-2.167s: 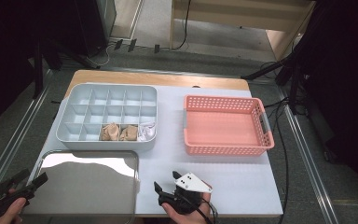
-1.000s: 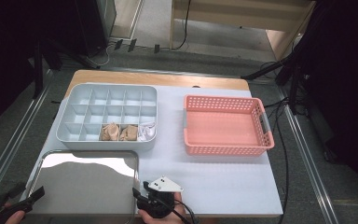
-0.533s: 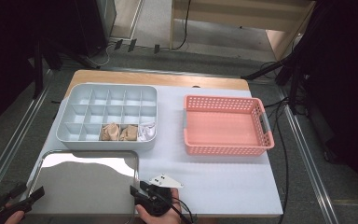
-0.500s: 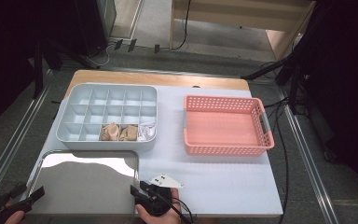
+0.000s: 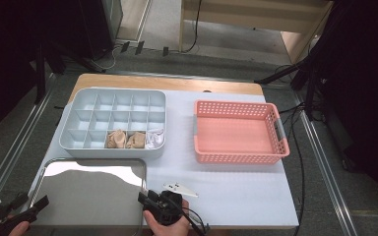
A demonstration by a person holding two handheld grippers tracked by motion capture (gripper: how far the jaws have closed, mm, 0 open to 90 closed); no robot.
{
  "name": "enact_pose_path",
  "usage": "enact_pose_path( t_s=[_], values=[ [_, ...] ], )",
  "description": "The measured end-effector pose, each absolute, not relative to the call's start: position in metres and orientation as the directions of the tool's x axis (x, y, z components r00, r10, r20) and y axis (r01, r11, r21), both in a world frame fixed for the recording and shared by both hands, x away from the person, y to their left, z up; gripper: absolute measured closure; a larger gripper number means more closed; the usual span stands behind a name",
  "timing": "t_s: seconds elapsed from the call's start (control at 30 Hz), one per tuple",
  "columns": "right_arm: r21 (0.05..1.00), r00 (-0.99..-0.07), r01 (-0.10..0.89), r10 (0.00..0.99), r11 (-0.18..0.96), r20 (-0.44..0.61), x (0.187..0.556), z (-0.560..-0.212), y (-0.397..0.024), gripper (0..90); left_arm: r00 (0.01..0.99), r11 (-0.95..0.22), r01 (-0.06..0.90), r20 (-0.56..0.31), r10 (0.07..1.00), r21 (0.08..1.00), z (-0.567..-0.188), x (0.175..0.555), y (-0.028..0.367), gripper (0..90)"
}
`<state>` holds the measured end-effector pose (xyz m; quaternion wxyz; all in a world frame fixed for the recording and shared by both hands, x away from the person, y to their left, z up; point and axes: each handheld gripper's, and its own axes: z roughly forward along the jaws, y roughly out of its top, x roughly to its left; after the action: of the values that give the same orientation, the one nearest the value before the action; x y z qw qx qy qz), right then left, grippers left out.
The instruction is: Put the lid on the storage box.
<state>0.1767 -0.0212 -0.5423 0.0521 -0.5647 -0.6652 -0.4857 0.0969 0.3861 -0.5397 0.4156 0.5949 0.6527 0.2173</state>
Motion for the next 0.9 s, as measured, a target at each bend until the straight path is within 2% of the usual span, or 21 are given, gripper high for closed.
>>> enact_pose_path(
  t_s=[0.13, 0.27, 0.4, 0.53, 0.73, 0.9],
  values=[
    [0.526, -0.309, 0.837, 0.664, -0.15, 0.681, 0.182, -0.543, -0.026, 61.8, 0.044, 0.2, 0.593, -0.28, 0.959, 0.78, -0.54, 0.096, 0.388, 33.8],
    [0.459, -0.253, 0.87, 0.637, -0.178, 0.728, 0.187, -0.544, -0.029, 63.7, 0.044, 0.211, 0.591, -0.292, 0.955, 0.779, -0.54, 0.095, 0.39, 36.4],
    [0.439, -0.25, 0.883, 0.622, -0.169, 0.742, 0.189, -0.546, -0.028, 69.3, 0.054, 0.206, 0.594, -0.293, 0.954, 0.777, -0.54, 0.095, 0.39, 39.6],
    [0.461, -0.267, 0.872, 0.633, -0.162, 0.727, 0.188, -0.546, -0.027, 72.1, 0.059, 0.206, 0.596, -0.298, 0.953, 0.776, -0.54, 0.094, 0.392, 40.9],
    [0.556, -0.346, 0.821, 0.664, -0.128, 0.663, 0.18, -0.545, -0.025, 72.0, 0.059, 0.224, 0.592, -0.318, 0.946, 0.774, -0.541, 0.094, 0.393, 41.1],
    [0.592, -0.375, 0.797, 0.667, -0.122, 0.643, 0.177, -0.545, -0.025, 72.1, 0.057, 0.228, 0.595, -0.323, 0.945, 0.771, -0.54, 0.094, 0.393, 42.0]
  ],
)
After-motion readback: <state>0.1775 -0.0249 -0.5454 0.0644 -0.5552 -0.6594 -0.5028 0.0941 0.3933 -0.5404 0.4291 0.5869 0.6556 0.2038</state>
